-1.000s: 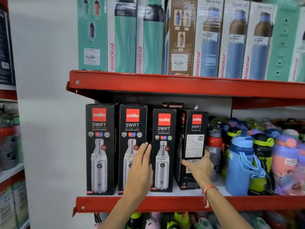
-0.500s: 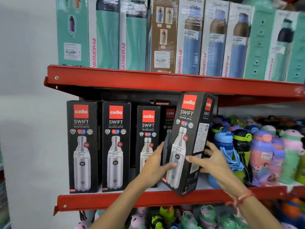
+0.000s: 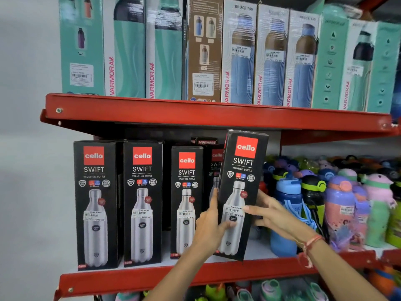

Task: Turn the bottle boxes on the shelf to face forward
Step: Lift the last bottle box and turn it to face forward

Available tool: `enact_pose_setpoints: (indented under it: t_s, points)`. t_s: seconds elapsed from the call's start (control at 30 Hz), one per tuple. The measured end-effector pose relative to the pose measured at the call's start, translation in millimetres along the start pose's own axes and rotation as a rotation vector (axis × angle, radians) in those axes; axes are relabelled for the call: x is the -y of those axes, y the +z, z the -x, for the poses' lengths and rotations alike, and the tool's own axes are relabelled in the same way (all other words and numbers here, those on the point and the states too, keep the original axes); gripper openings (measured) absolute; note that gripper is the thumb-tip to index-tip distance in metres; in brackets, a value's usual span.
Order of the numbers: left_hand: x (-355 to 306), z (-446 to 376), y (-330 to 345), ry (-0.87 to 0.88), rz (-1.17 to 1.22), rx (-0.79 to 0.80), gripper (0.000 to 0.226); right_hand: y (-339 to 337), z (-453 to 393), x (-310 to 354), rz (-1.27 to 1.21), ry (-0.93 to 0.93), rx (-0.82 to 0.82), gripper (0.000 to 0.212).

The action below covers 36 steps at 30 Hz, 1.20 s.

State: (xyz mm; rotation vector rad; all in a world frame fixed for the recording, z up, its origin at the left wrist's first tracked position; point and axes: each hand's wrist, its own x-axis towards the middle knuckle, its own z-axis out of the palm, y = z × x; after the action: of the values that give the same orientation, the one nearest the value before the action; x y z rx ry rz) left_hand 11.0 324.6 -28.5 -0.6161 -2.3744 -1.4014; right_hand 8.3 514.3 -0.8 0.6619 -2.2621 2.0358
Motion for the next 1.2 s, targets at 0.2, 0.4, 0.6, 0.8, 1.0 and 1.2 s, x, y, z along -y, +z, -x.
enact_pose_setpoints:
  t_s: [0.2, 0.4, 0.6, 0.8, 1.0, 1.2]
  points:
    - [10, -12, 17, -0.097, -0.017, -0.078, 0.093, 9, -28, -14, -0.075, 0.0, -0.104, 0.05]
    - [28, -17, 29, -0.173, -0.05, -0.067, 0.09, 18, -40, -38, -0.128, 0.062, -0.163, 0.04]
    - [41, -13, 33, -0.178, -0.076, -0.083, 0.086, 19, -44, -50, -0.103, 0.12, -0.16, 0.048]
    - [46, -4, 24, -0.179, -0.237, 0.009, 0.08, 33, -39, -49, 0.011, 0.025, -0.294, 0.045]
    - [45, 44, -27, 0.039, -0.011, -0.226, 0.05, 112, -23, -39, 0.643, -0.416, -0.906, 0.066]
    - [87, 82, -111, 0.104, -0.113, -0.661, 0.034, 235, -31, -35, 0.403, -0.54, -0.469, 0.028]
